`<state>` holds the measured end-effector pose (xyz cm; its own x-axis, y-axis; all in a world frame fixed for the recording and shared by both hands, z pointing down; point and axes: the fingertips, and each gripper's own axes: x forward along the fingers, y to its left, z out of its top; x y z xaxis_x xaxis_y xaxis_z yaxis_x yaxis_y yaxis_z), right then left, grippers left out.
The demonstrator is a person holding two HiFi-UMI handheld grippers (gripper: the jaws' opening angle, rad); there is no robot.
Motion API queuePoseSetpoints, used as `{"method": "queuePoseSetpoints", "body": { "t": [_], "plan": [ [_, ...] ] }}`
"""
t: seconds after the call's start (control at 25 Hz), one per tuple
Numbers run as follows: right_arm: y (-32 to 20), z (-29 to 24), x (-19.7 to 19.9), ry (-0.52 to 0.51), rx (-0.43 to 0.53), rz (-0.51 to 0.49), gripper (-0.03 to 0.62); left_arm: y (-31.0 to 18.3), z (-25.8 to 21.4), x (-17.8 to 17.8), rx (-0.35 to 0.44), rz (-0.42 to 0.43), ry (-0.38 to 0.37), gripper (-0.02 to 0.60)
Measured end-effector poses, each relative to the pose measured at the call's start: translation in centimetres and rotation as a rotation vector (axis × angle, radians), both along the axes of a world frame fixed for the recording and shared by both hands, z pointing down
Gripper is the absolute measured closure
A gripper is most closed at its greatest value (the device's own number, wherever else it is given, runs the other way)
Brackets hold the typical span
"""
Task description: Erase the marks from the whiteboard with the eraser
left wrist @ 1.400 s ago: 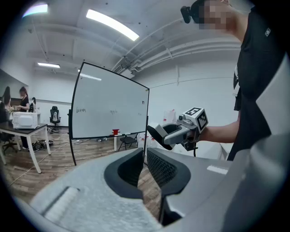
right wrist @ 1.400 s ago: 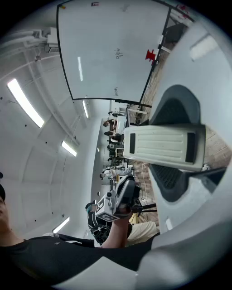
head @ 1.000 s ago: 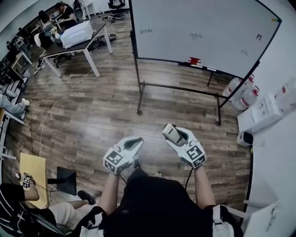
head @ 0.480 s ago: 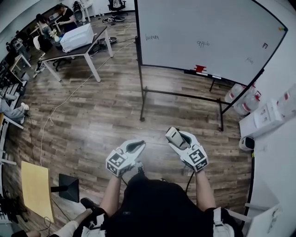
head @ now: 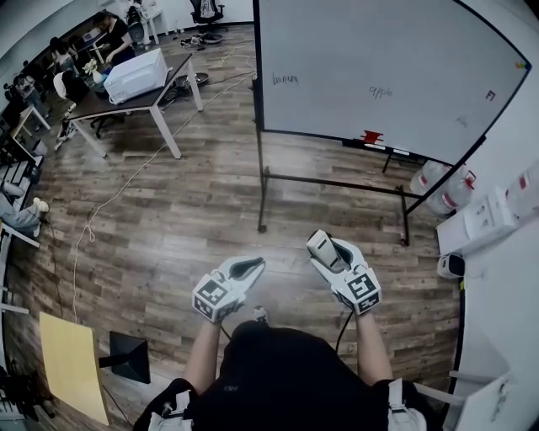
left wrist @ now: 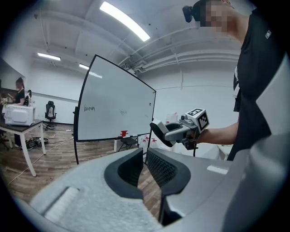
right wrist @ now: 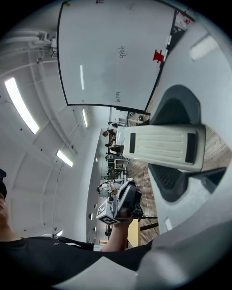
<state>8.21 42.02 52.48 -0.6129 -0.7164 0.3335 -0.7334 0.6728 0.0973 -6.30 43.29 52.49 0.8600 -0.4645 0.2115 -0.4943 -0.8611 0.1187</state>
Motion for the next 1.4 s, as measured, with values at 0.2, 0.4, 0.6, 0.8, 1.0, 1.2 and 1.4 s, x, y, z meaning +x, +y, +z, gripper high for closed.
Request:
{"method": "queuePoseSetpoints", "body": {
  "t": [0.2, 0.4, 0.6, 0.8, 1.0, 1.2, 1.4],
  "plan": [
    [-2.9, 0.6, -1.7, 0.026, -0.014, 0.026, 0.332, -2.9, 0.4, -1.9, -0.011, 0.031, 0.008, 0.548],
    [-5.6, 1.2, -3.3, 0.066, -0.004, 0.059, 0.332, -5.5, 0.9, -4.0, -0.015, 0.056, 0.003, 0.549],
    [-8.4, 1.3, -3.6, 0.096, 0.0, 0.07, 0.332, -7.7, 1.5, -5.3, -0.032, 0.053, -0.01, 0.549],
    [-11.7, 1.5, -2.6, 0.101, -0.004, 0.057, 0.332, -10.1, 1.7, -4.9, -0.045, 0.026, -0.019, 0.549],
    [-15.7, 2.1, -0.4, 0.104, -0.004, 0.014, 0.332, -13.6, 1.9, -2.5, -0.04, -0.008, -0.028, 0.549],
    [-19.8, 1.7, 2.8, 0.106, 0.005, -0.008, 0.332, -17.3, 0.8, 0.9, -0.012, -0.029, -0.027, 0.549],
    [-23.6, 1.3, 6.0, 0.11, 0.018, -0.03, 0.332, -20.8, 0.4, 4.2, -0.001, -0.06, -0.034, 0.549]
  ]
}}
